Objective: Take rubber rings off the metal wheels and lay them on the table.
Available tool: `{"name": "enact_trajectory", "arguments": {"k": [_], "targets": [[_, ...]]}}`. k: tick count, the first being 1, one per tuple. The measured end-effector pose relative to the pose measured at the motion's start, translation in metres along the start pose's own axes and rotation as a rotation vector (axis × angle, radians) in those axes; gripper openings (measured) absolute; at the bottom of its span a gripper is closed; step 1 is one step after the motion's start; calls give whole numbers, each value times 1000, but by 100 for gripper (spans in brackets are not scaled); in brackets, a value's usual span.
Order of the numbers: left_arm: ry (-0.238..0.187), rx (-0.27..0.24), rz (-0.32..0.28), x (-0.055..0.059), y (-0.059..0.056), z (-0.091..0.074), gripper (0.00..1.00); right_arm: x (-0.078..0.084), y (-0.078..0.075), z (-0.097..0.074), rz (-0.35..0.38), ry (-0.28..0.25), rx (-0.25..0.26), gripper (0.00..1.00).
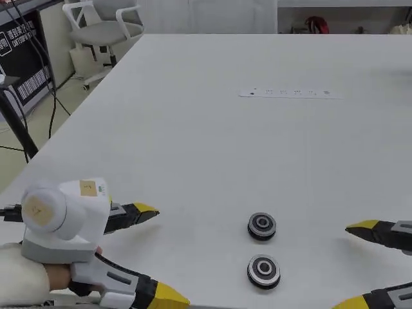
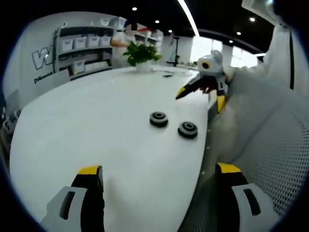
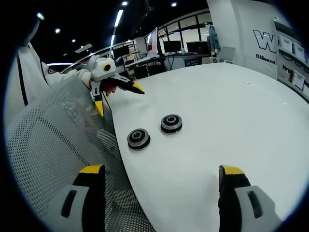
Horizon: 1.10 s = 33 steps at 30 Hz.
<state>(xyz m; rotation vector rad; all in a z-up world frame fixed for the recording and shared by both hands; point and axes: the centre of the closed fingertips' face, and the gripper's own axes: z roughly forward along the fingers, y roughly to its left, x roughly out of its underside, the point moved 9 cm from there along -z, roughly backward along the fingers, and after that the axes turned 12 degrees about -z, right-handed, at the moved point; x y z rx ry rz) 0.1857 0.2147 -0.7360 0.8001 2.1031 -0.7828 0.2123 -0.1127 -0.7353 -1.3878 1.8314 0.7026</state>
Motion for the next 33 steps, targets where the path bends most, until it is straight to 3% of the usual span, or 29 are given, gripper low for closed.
{"name": "enact_trajectory", "arguments": {"k": [17,24,33], "targets": [[-63,-44,-43,-7,-4,-12,97,-5,4,-3,-17,-19,-10,92],[-66,-38,-62,-5,-5,-14,97,-4,3,-4,0,-12,7,91],[-49,-12,-42,-6,-6,-10,98,-2,0,-5,18,-7,19,91]]}}
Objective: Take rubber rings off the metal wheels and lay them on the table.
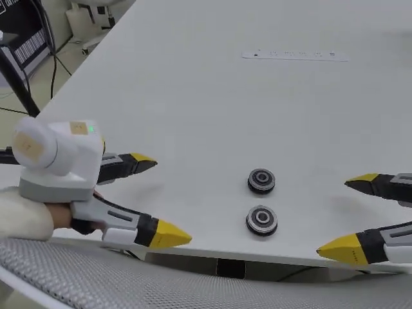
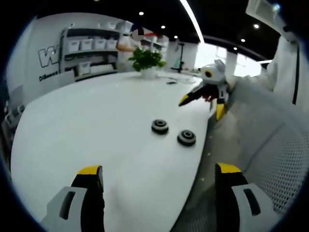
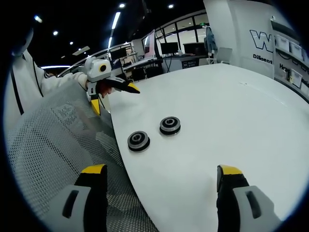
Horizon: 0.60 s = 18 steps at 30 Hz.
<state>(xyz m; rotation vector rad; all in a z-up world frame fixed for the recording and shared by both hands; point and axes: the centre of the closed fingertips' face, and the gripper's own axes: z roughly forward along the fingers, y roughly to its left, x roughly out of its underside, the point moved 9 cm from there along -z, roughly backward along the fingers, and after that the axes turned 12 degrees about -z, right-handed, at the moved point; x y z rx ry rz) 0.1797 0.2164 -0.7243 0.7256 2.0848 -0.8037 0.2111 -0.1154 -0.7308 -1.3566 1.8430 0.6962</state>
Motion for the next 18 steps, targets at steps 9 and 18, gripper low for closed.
{"name": "enact_trajectory", "arguments": {"k": [9,18], "targets": [[-3,11,13,-2,-1,0,98,0,-1,-1,-4,-2,7,90],[-7,16,39,-10,-1,-3,97,-1,-1,-1,-11,0,2,90]]}}
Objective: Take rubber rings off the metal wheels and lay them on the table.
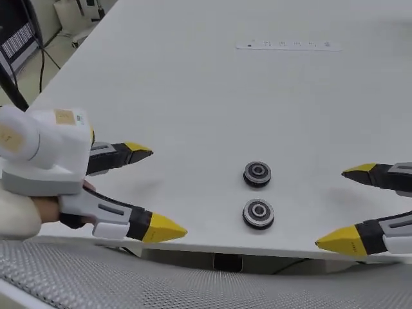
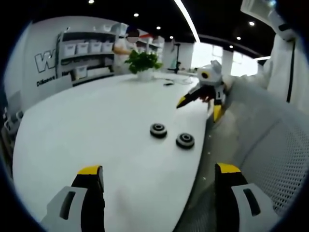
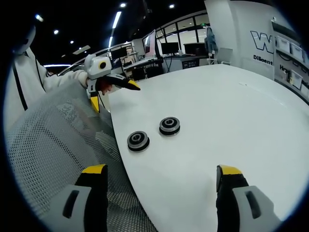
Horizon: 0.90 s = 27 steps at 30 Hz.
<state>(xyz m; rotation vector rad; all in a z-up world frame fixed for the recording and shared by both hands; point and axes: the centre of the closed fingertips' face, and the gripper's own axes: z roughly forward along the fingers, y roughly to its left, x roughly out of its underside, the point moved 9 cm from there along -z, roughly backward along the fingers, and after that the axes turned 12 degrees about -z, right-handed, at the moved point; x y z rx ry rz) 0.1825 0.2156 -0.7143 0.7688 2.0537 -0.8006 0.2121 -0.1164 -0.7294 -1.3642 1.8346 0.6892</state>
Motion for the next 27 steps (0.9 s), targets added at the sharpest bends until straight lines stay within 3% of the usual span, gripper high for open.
{"name": "enact_trajectory", "arguments": {"k": [24,27], "targets": [[1,40,93,-37,-3,-4,95,-5,-5,-6,-15,-31,-19,88],[-23,75,90,-42,-6,-2,94,-8,-4,-4,-19,-39,-27,88]]}}
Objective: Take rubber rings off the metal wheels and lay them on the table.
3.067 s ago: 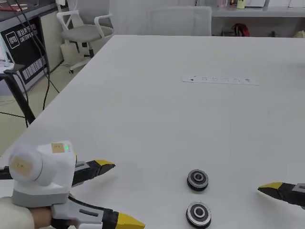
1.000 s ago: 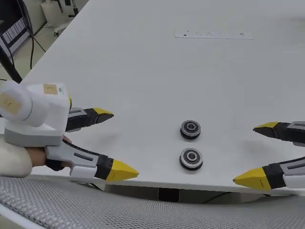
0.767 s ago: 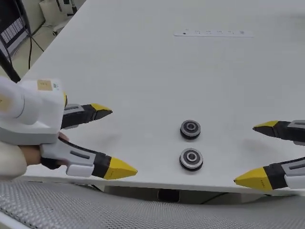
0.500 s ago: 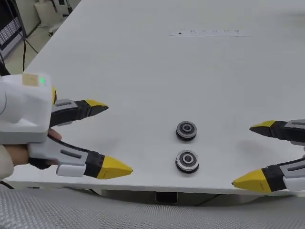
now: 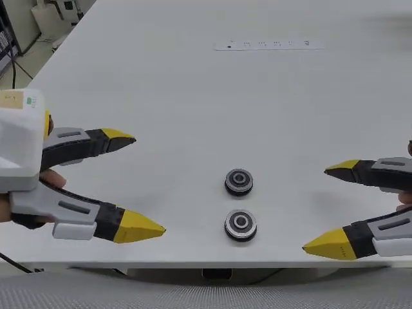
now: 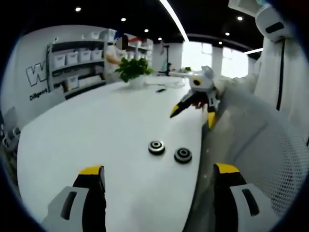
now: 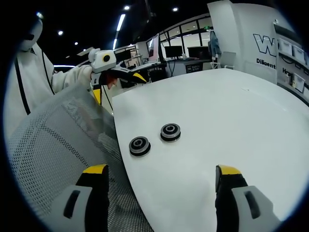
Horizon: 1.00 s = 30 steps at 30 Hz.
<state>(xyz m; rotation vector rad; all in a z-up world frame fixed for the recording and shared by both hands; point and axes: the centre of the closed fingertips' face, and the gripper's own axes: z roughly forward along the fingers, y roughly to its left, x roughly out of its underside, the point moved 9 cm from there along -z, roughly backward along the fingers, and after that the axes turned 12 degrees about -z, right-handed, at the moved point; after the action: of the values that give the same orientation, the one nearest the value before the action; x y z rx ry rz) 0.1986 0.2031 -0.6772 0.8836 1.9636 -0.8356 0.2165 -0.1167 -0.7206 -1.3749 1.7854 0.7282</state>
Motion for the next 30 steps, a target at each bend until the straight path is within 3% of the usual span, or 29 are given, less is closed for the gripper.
{"name": "enact_trajectory", "arguments": {"k": [3,8,13,19,21,26,30], "targets": [[-20,15,4,-6,-2,3,92,-1,-1,1,-8,-2,-6,87],[-4,37,32,-19,-7,5,91,-4,-4,1,-17,-8,-15,85],[-20,41,62,-33,-11,9,92,-21,-10,-2,-12,-74,-21,83],[-18,52,127,-52,-34,22,91,-27,-15,-3,-44,-75,-20,81],[-34,61,129,-57,-34,24,91,-30,-15,-2,-49,-77,-26,80],[-75,87,126,-65,-38,33,89,-42,-12,0,-66,-80,-66,77],[-72,107,154,-69,-42,43,87,-57,-12,0,-121,-82,-91,72]]}}
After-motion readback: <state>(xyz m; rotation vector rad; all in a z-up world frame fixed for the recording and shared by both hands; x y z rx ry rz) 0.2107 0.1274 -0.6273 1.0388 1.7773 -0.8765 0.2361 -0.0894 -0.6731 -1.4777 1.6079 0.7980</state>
